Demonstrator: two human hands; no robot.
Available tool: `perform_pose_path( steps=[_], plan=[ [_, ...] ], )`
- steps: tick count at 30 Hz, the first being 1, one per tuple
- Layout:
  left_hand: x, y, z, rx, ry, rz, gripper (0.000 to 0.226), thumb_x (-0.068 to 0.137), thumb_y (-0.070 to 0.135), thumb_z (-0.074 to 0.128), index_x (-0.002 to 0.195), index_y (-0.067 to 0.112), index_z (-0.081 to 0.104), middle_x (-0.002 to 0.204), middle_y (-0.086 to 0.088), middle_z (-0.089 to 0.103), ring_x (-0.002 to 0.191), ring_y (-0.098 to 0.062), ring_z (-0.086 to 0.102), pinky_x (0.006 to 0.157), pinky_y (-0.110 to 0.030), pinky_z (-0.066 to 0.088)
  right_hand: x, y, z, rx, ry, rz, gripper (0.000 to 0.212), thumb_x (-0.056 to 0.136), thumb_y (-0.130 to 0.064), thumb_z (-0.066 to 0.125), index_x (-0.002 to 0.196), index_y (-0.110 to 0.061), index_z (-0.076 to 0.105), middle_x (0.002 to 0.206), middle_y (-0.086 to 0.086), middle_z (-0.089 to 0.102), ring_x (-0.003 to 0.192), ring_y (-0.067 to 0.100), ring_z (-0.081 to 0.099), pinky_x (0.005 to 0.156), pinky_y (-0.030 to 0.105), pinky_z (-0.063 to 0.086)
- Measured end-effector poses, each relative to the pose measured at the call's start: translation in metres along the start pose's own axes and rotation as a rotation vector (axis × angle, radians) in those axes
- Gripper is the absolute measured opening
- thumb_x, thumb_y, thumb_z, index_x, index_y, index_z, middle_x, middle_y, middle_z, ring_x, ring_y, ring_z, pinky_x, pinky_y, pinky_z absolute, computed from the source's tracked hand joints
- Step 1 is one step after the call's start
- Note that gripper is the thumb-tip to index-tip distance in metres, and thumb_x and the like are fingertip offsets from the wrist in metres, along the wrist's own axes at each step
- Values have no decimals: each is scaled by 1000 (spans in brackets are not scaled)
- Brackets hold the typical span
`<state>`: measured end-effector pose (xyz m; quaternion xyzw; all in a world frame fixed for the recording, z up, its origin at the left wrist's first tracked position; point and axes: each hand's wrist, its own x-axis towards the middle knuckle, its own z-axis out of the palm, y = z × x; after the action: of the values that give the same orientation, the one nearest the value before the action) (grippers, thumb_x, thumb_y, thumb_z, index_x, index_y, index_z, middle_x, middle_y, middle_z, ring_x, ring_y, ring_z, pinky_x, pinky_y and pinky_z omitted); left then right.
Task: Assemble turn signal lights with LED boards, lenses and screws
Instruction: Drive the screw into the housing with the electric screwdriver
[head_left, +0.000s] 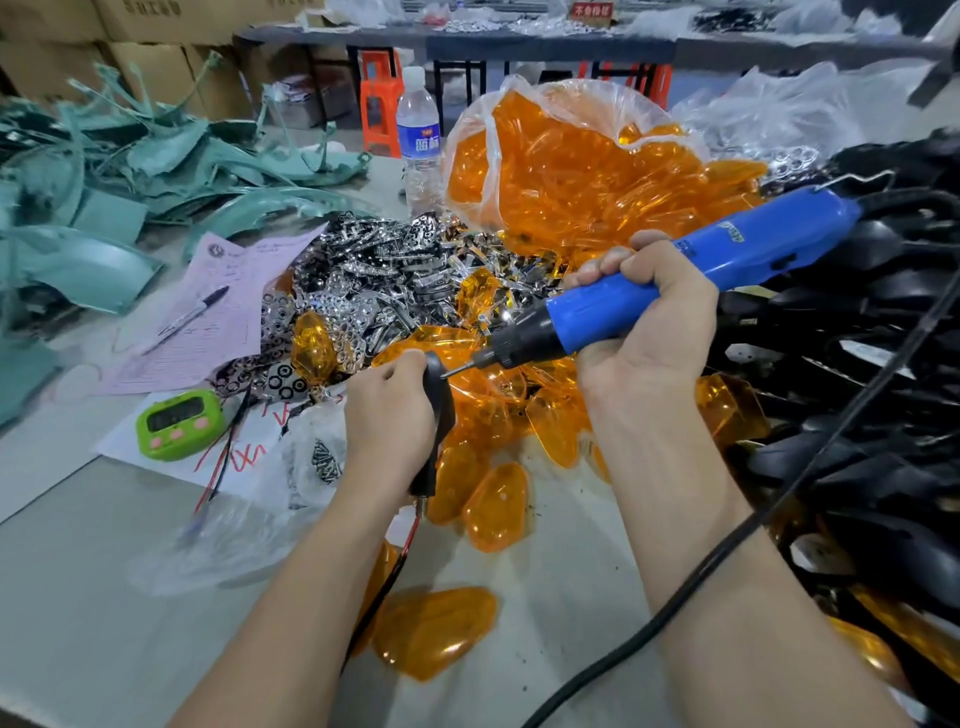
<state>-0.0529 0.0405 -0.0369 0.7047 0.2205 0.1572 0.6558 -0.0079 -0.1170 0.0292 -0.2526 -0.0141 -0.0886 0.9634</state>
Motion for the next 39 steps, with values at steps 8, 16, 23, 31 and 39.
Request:
perform_pose_path(
  steps=[8,16,23,31,39],
  plan=[
    [-6,2,3,65,32,33,44,84,34,59,63,-3,53,62,-13,44,58,-24,45,56,-41,38,-8,1,-2,-44,33,-36,22,74,8,53,89,-9,55,68,8,54,60,24,57,71,41,56],
    [-9,-1,0,335,152,256,51,97,21,50,48,12,41,44,6,32,44,-13,28,47,-30,22,-26,1,10,-129,36,-58,20,86,17,45,90,0,54,70,14,53,61,23,56,72,40,55],
    [-12,-3,1,419,213,305,55,102,20,46,48,12,51,48,-5,44,51,-27,41,51,-37,31,-38,-11,23,-374,107,108,43,95,14,44,137,22,44,106,31,51,91,40,53,84,47,50],
    [-16,-2,-3,509,186,431,46,107,22,30,84,8,69,77,-11,64,79,-34,56,67,-45,44,-49,-15,28,-346,72,84,42,94,15,40,135,26,43,100,30,51,74,32,54,75,40,51],
    [-16,-5,-2,485,175,408,42,108,21,32,84,20,67,84,-4,66,82,-29,56,68,-41,41,-48,-8,23,-341,37,70,42,91,17,44,132,24,47,75,16,55,59,18,58,61,29,53]
  ],
)
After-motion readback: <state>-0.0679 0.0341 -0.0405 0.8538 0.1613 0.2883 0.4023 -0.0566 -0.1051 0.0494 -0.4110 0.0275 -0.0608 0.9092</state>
